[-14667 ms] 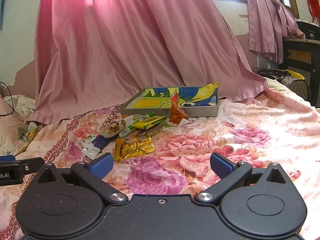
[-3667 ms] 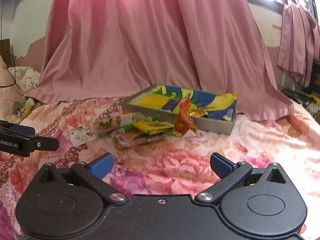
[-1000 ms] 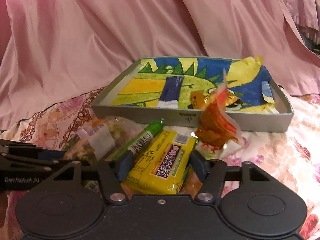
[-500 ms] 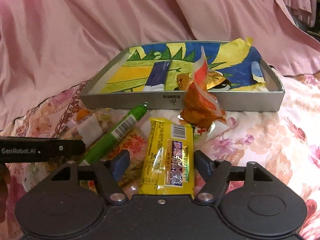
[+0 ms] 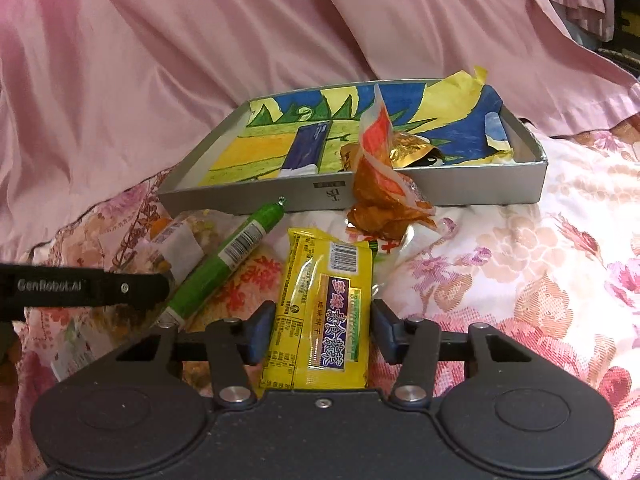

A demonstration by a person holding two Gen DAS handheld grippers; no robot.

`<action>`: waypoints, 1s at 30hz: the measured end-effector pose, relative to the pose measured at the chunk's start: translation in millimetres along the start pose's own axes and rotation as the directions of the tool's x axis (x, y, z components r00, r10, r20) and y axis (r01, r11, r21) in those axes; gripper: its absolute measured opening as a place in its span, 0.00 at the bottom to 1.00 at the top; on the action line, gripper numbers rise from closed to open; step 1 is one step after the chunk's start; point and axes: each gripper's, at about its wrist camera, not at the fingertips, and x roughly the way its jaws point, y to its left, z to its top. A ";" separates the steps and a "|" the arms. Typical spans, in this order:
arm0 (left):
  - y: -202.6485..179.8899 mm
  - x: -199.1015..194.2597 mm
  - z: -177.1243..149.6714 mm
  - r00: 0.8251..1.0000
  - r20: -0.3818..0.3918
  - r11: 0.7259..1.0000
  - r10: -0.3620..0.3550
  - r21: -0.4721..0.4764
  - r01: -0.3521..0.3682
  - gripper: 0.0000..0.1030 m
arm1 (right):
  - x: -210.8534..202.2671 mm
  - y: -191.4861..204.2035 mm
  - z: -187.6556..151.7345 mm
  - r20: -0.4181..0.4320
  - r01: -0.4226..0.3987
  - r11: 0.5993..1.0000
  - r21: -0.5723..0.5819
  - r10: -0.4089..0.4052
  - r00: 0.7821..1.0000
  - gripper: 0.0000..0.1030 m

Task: Organize snacks
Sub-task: 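Grasp and lift the yellow wafer bar with the right gripper toward the tray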

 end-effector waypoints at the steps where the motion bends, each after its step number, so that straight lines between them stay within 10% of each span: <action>1: 0.4 2.7 1.4 1.000 -0.007 1.000 0.001 -0.016 -0.001 0.43 | -0.1 0.3 -0.4 0.000 0.000 1.000 0.000 0.000 1.000 0.52; 30: -11.6 -43.1 -59.7 0.995 -0.019 0.994 -0.099 -0.039 0.098 0.38 | -32.9 15.1 -41.3 -0.030 -0.110 0.977 -0.184 0.107 0.994 0.51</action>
